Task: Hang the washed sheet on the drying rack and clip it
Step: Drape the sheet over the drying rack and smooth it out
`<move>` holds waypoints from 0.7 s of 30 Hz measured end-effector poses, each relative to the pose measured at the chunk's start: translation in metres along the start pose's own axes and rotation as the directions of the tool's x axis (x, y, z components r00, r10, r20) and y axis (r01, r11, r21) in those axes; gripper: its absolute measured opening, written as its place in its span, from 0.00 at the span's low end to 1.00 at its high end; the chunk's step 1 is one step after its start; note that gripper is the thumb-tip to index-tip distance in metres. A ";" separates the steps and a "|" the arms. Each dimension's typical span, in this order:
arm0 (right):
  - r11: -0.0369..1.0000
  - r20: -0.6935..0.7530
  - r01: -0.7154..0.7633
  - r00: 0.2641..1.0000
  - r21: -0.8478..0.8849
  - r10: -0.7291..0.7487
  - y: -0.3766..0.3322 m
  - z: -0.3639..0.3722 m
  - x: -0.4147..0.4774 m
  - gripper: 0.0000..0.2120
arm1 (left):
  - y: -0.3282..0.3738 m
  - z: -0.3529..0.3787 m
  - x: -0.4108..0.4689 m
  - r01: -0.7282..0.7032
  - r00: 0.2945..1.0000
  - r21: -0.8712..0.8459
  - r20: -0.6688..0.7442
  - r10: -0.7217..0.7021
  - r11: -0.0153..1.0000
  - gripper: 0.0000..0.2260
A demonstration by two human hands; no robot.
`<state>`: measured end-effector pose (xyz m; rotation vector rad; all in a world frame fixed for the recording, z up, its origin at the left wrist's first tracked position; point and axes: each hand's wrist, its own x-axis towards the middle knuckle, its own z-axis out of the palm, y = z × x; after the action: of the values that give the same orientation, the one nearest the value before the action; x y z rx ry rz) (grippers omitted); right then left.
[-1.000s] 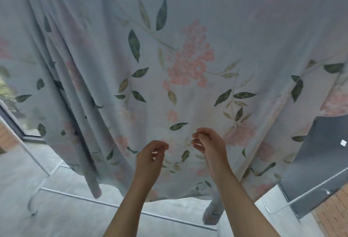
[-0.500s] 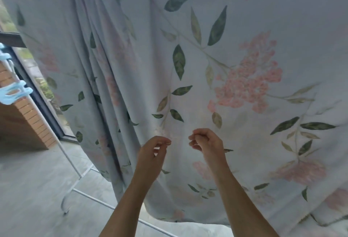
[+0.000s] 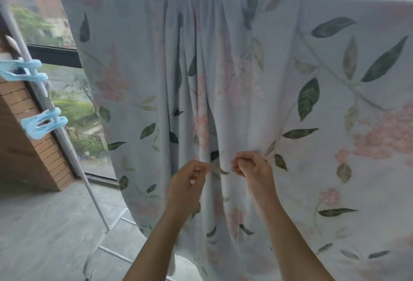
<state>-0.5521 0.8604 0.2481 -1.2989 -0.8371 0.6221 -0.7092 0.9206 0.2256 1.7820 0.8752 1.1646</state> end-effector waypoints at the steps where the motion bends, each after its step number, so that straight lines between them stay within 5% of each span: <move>1: 1.000 -0.020 0.002 1.000 0.003 -0.002 -0.001 0.017 -0.004 0.11 | -0.004 -0.018 0.006 0.001 1.000 -0.008 0.018 -0.001 1.000 0.14; 9: 0.999 -0.067 0.032 0.997 -0.044 -0.035 -0.011 0.126 -0.006 0.12 | -0.034 -0.115 0.049 -0.018 0.998 -0.075 -0.058 0.013 0.997 0.16; 13: 0.978 -0.003 0.105 0.994 -0.179 -0.108 -0.005 0.153 0.013 0.09 | -0.049 -0.133 0.067 -0.006 0.997 -0.077 -0.075 0.000 0.997 0.17; 21: 0.961 0.083 0.222 0.974 -0.164 -0.211 -0.015 0.207 0.056 0.10 | -0.049 -0.174 0.135 -0.102 0.993 -0.025 -0.060 0.100 0.994 0.17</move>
<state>-0.6906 1.0206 0.2846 -1.3252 -1.0902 0.4261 -0.8331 1.1035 0.2735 1.7950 0.8062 1.2933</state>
